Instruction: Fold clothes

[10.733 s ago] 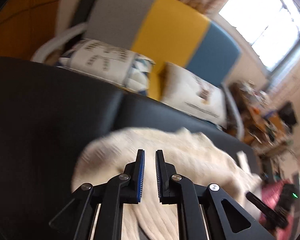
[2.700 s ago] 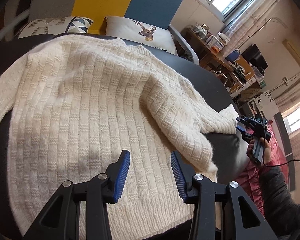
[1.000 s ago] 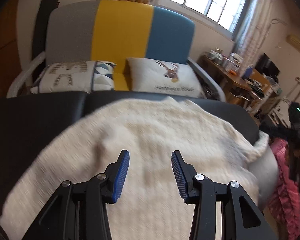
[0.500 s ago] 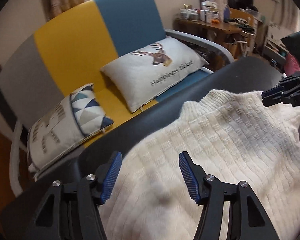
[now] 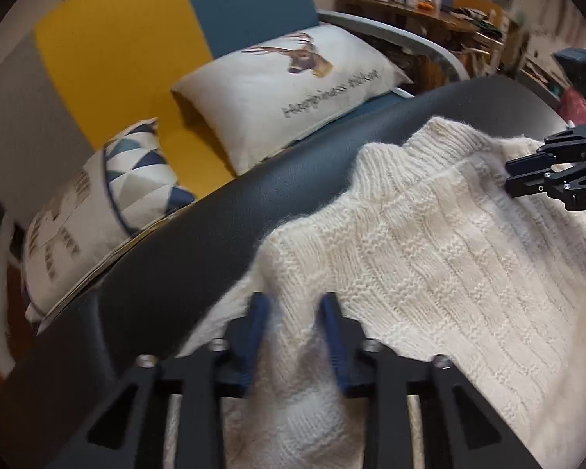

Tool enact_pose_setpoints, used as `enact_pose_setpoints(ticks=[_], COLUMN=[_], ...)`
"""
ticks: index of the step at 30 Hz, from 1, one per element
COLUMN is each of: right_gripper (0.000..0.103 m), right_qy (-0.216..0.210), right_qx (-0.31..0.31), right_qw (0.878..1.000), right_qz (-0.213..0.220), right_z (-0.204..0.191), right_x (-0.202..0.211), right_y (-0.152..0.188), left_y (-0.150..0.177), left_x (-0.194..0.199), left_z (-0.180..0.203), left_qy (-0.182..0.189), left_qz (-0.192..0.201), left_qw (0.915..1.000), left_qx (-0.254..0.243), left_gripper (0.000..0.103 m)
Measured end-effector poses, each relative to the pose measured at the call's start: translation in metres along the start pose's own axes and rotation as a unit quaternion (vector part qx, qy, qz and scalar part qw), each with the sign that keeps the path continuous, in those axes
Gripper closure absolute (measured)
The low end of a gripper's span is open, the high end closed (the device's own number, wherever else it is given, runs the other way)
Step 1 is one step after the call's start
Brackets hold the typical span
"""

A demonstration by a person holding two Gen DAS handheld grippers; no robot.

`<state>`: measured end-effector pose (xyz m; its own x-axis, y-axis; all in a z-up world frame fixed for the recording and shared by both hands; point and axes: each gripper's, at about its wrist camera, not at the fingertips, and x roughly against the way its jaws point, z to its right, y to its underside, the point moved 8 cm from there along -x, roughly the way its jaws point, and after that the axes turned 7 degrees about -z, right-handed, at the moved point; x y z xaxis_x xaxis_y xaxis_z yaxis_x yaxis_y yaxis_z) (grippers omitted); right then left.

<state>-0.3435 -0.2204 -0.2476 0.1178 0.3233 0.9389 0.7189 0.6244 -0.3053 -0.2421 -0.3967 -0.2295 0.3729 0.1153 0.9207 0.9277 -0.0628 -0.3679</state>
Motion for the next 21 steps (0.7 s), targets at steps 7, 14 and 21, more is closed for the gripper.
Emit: enact_pose_setpoints(ticks=[7, 14, 21], right_gripper=[0.076, 0.076, 0.076], right_qy=[-0.055, -0.1, -0.11], right_qx=[0.026, 0.079, 0.044], right_qw=[0.998, 0.992, 0.993], right_qz=[0.023, 0.023, 0.02], right_z=[-0.055, -0.122, -0.178], right_x=[0.02, 0.049, 0.05], right_y=[0.013, 0.059, 0.138], left_y=[0.025, 0.082, 0.261], left_x=[0.026, 0.119, 0.2], left_z=[-0.035, -0.053, -0.11], left_qy=[-0.054, 0.075, 0.14], left_qz=[0.01, 0.065, 0.084], left_qw=[0.9957, 0.9714, 0.8821], left_qx=[0.075, 0.215, 0.442], left_gripper=[0.081, 0.077, 0.055])
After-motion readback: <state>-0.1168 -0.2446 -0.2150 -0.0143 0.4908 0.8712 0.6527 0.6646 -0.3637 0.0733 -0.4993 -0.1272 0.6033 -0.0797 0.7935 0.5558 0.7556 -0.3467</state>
